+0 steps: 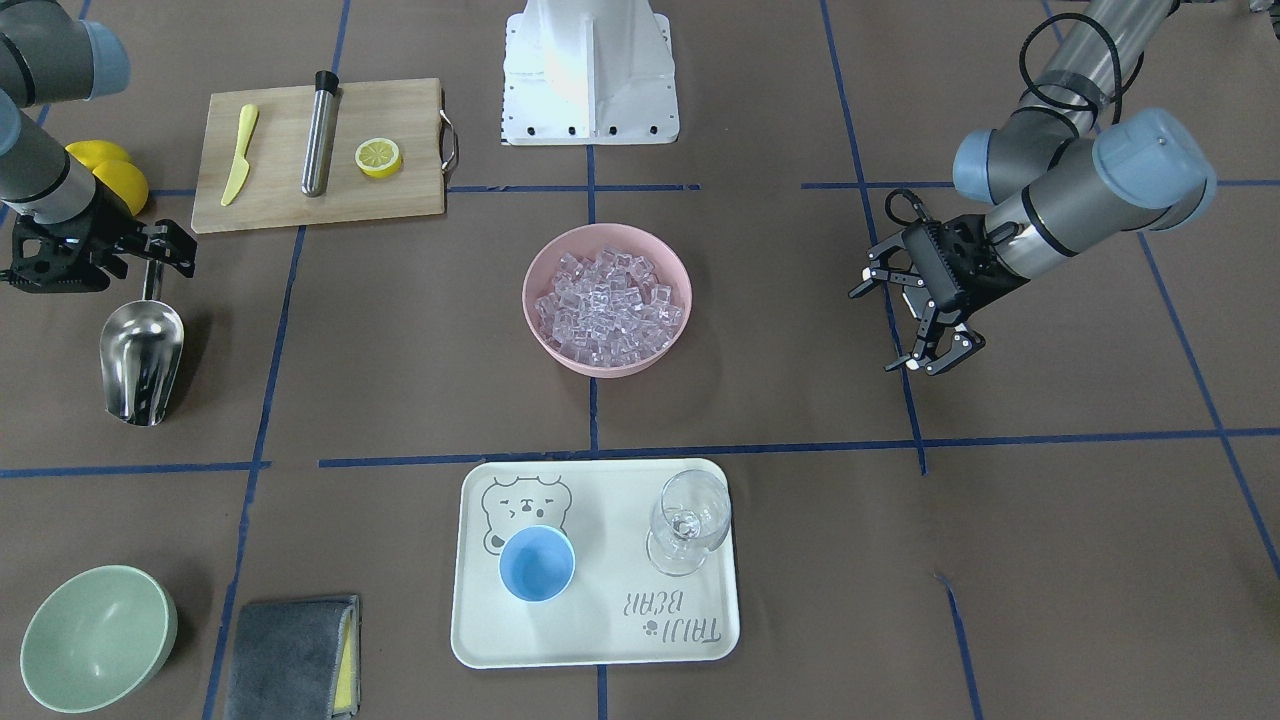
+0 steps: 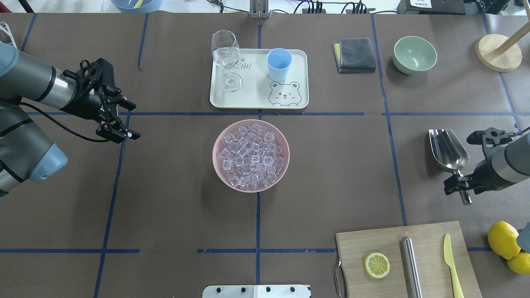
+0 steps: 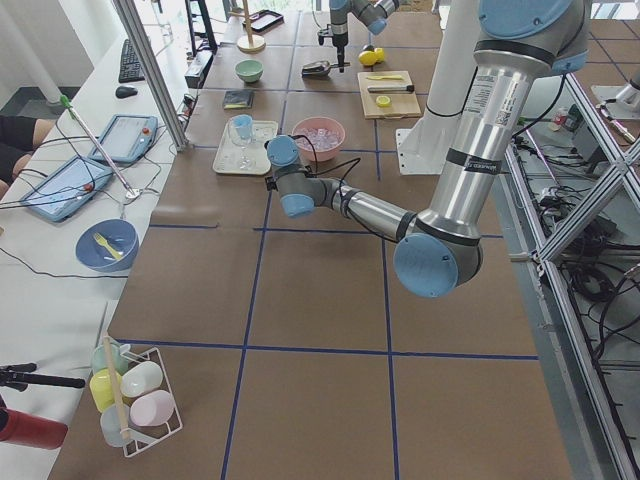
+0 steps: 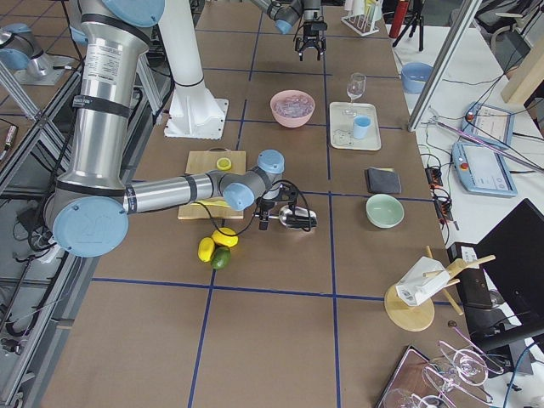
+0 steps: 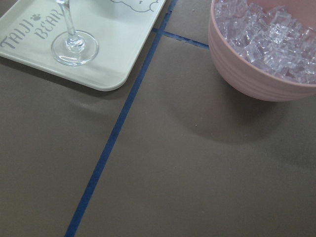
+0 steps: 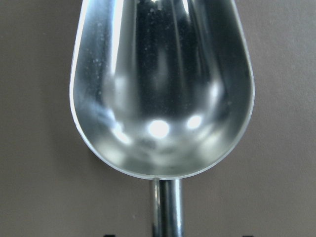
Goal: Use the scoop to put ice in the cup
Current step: 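Grasp the metal scoop handle with the right gripper while the left approaches the bowl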
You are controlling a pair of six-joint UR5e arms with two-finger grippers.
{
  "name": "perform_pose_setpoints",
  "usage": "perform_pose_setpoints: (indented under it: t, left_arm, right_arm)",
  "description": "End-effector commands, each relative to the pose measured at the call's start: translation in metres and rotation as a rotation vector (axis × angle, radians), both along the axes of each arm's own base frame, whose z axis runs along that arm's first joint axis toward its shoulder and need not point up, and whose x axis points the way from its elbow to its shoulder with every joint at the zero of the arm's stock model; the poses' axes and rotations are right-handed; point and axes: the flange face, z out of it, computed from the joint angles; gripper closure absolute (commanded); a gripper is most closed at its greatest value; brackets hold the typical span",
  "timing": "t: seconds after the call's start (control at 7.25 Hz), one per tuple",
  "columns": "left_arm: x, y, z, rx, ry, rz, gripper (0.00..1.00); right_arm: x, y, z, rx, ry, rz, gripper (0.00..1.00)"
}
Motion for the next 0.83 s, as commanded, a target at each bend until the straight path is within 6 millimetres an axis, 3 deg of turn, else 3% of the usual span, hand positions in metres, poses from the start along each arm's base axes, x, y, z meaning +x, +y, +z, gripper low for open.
perform_pose_setpoints:
  t: [0.0,0.14,0.41,0.69]
  left_arm:
    - [0.001,0.0,-0.001,-0.001,0.0,0.0,0.0]
    - [0.0,0.0,-0.001,0.0,0.001,-0.001,0.0]
    - [0.001,0.0,-0.002,0.001,0.002,0.0,0.0]
    - [0.002,-0.001,-0.007,0.007,0.007,0.0,0.0]
  right_arm:
    - [0.0,0.001,0.002,-0.001,0.001,-0.008,0.4]
    - [0.0,0.001,0.002,0.0,0.0,-0.009,0.54]
    - [0.003,0.001,0.001,0.027,-0.005,-0.033,1.0]
    - [0.002,-0.001,-0.01,0.046,-0.023,-0.034,1.0]
